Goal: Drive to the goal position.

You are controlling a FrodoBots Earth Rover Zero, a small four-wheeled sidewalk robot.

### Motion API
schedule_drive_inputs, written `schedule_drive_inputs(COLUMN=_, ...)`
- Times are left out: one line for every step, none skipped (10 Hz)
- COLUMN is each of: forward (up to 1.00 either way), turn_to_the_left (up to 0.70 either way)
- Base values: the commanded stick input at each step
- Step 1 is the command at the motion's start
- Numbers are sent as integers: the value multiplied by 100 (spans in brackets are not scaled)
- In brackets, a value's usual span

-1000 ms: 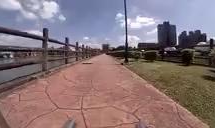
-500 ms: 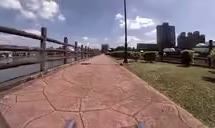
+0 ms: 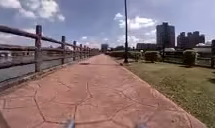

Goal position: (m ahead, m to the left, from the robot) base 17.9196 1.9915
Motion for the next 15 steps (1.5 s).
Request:
schedule_drive_inputs(forward=70, turn_to_the_left=0)
schedule_drive_inputs(forward=70, turn_to_the_left=5)
schedule_drive_inputs(forward=70, turn_to_the_left=21)
schedule_drive_inputs(forward=70, turn_to_the_left=27)
schedule_drive_inputs(forward=70, turn_to_the_left=2)
schedule_drive_inputs(forward=70, turn_to_the_left=0)
schedule_drive_inputs(forward=70, turn_to_the_left=0)
schedule_drive_inputs(forward=70, turn_to_the_left=0)
schedule_drive_inputs(forward=70, turn_to_the_left=0)
schedule_drive_inputs(forward=70, turn_to_the_left=8)
schedule_drive_inputs(forward=70, turn_to_the_left=27)
schedule_drive_inputs(forward=70, turn_to_the_left=24)
schedule_drive_inputs(forward=70, turn_to_the_left=7)
schedule_drive_inputs(forward=70, turn_to_the_left=0)
schedule_drive_inputs(forward=70, turn_to_the_left=0)
